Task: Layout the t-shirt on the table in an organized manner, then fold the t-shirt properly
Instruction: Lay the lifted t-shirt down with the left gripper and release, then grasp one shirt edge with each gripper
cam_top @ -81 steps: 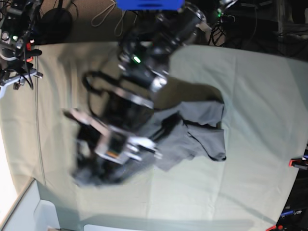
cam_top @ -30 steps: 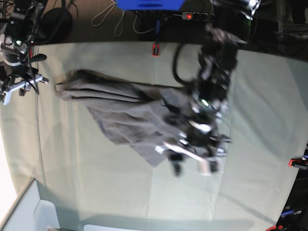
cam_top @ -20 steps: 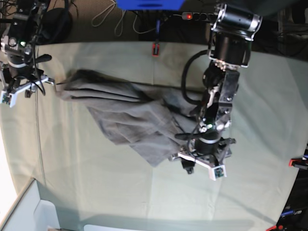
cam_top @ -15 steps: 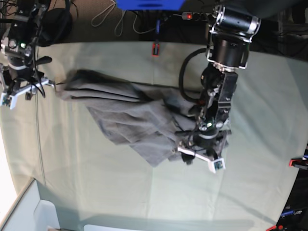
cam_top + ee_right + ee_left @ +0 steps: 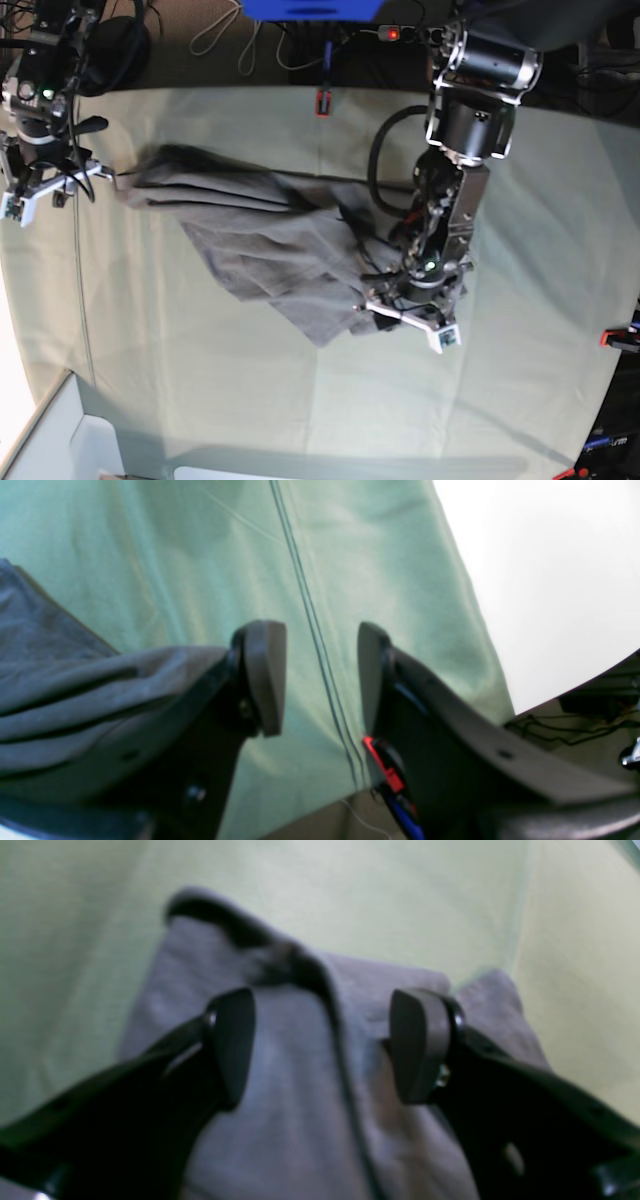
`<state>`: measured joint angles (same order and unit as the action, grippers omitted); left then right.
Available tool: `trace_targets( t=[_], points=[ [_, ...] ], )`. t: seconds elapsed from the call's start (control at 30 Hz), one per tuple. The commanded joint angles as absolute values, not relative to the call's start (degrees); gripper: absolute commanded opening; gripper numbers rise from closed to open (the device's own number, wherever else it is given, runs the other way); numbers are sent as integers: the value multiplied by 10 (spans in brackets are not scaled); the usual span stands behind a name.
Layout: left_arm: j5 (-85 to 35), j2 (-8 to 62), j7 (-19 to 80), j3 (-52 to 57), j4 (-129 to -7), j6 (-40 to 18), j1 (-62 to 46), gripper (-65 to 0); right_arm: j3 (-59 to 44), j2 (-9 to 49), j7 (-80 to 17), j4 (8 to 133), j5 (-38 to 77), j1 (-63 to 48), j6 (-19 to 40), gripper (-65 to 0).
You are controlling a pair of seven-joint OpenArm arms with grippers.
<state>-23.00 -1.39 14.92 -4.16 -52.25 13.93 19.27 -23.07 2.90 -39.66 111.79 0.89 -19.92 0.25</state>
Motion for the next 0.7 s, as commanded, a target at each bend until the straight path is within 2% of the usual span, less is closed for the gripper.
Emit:
trace_targets(
  t=[0.0,0.07,0.17,0.3,0.37,0.5,0.67],
  points=[
    [-228,-17,138,-42,-531,138,210,-249,-233,36,-384,1127,7,-199,5,-406],
    [-228,-18,138,-44,-530,138,218,-302,-233,36,-384,1127,7,-199,5,-406],
    [-228,-27,134,-41,-507,137,230,-416,-233,36,-384,1127,7,-199,5,-406],
    [-228,-26,80,-43,-445,137,242,-552,-233,36,-384,1127,7,-200,5,-406],
    [-228,-26,63,-43,-427,137,242,-650,-234,37,-384,1127,7,-200,5,-406],
    [-229,-26,63,-41,-452,137,236,-650,-233,43,-384,1127,6,-196,5,-406],
    [-229,-13,64,-41,-655,141,144,-649,-233,49,-384,1126,6,-179,5,-406]
  ],
)
